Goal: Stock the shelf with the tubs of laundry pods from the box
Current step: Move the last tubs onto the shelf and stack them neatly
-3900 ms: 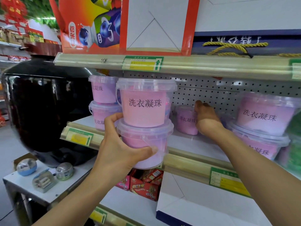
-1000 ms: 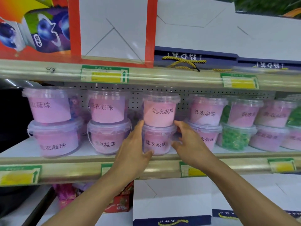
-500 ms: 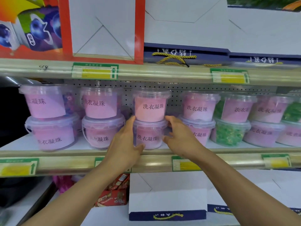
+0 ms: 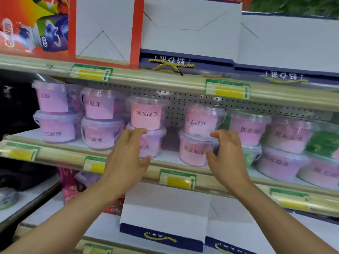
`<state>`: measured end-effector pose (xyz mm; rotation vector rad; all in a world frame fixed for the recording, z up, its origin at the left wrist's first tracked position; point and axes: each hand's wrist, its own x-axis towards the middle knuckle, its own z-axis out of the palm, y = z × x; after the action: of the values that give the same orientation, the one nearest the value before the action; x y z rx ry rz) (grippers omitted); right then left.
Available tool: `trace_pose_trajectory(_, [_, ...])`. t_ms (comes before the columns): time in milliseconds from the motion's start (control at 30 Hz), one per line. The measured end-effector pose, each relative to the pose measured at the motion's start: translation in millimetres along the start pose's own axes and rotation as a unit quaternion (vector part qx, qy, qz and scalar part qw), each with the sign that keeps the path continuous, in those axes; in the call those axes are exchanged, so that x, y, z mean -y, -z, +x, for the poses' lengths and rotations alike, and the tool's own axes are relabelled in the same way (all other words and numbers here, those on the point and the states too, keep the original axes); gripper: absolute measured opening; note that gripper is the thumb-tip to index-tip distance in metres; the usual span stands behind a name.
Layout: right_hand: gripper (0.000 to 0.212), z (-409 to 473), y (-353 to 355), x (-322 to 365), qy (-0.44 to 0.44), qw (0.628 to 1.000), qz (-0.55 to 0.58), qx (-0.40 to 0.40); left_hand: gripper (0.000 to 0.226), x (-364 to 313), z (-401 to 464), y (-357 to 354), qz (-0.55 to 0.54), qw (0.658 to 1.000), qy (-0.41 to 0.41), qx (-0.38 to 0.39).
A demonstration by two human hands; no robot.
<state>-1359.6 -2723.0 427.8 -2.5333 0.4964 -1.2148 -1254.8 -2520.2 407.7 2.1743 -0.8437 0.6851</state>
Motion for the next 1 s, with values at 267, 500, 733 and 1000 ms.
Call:
trace_pose_trajectory(267, [0.044,13,0,-30,0.087,0.993,-0.063,0.042,0.066,-56,-13,-36,-0.046,0.997,0.026,0.048])
trace_pose_trajectory(500, [0.046,26,-10,-37,0.134,0.985,-0.112,-0.007,0.079,-65,26,-62,-0.137,0.982,0.072,0.104])
trace_pose_trajectory(733, [0.033,26,-14,-39,0.121,0.992,-0.037,-0.009,0.091,-61,50,-85,-0.211,0.964,0.058,0.152])
trace_pose_trajectory(1000, [0.033,28,-14,-34,0.121,0.993,-0.008,-0.002,0.094,-72,56,-100,-0.242,0.964,0.094,0.061])
